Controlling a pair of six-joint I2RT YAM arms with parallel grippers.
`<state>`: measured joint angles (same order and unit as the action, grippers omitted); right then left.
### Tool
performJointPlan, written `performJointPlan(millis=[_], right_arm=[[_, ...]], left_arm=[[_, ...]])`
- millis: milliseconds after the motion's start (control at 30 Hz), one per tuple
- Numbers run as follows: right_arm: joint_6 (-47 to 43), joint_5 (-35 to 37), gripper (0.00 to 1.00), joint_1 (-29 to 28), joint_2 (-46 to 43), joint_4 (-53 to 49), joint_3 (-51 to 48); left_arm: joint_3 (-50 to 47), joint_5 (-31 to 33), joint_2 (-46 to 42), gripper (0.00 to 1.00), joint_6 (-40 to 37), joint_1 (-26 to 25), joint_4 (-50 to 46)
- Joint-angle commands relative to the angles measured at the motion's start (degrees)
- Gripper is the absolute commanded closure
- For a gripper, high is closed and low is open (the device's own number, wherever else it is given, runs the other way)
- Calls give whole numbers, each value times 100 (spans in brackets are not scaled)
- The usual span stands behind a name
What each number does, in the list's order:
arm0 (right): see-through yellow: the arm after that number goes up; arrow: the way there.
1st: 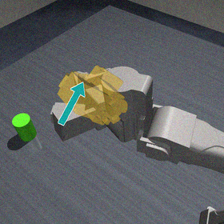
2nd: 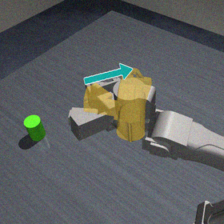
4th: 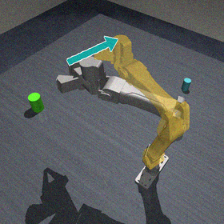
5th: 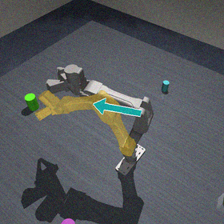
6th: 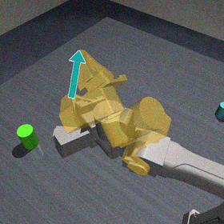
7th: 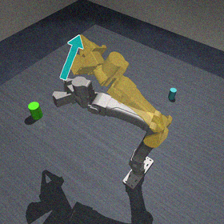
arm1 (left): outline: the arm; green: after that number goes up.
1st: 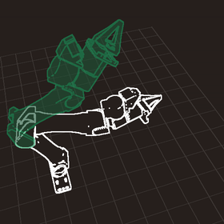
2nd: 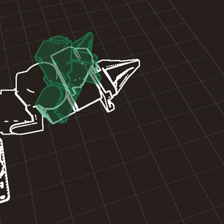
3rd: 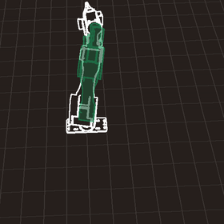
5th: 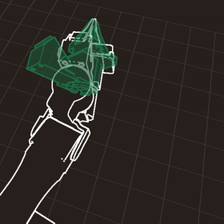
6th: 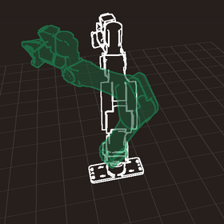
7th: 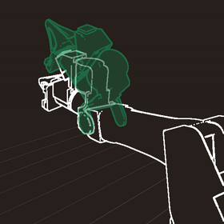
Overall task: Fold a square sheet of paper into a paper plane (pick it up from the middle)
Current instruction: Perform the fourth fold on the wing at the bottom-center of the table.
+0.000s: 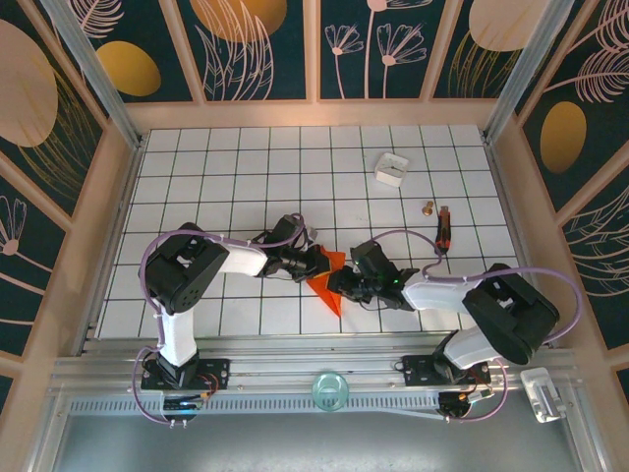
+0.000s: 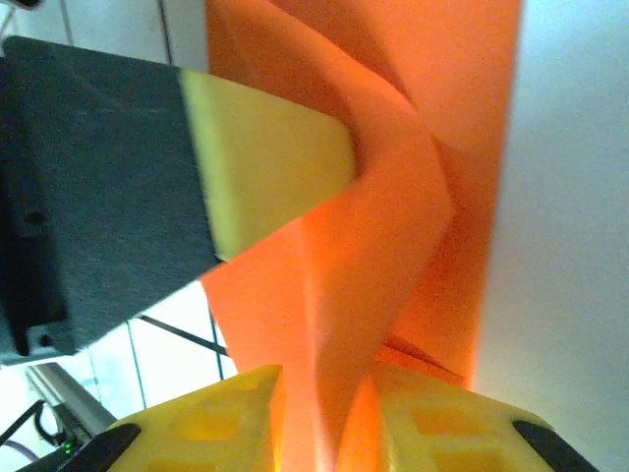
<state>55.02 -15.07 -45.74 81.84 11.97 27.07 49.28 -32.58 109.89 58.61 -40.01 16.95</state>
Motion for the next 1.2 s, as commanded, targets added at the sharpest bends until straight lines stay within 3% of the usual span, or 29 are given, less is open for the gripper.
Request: performJointPlan(millis=[0,467,1167], right_arm=[[91,206,73,37,-213,-397,115],[139,138,71,-5,-775,-549,-215],[146,-101,79,-214,164,306,-166]], left_arm=[[1,314,277,98,-191,30,-429],[-1,327,285,98,-206,43,-447],[12,313,279,98,-217,39,-500]])
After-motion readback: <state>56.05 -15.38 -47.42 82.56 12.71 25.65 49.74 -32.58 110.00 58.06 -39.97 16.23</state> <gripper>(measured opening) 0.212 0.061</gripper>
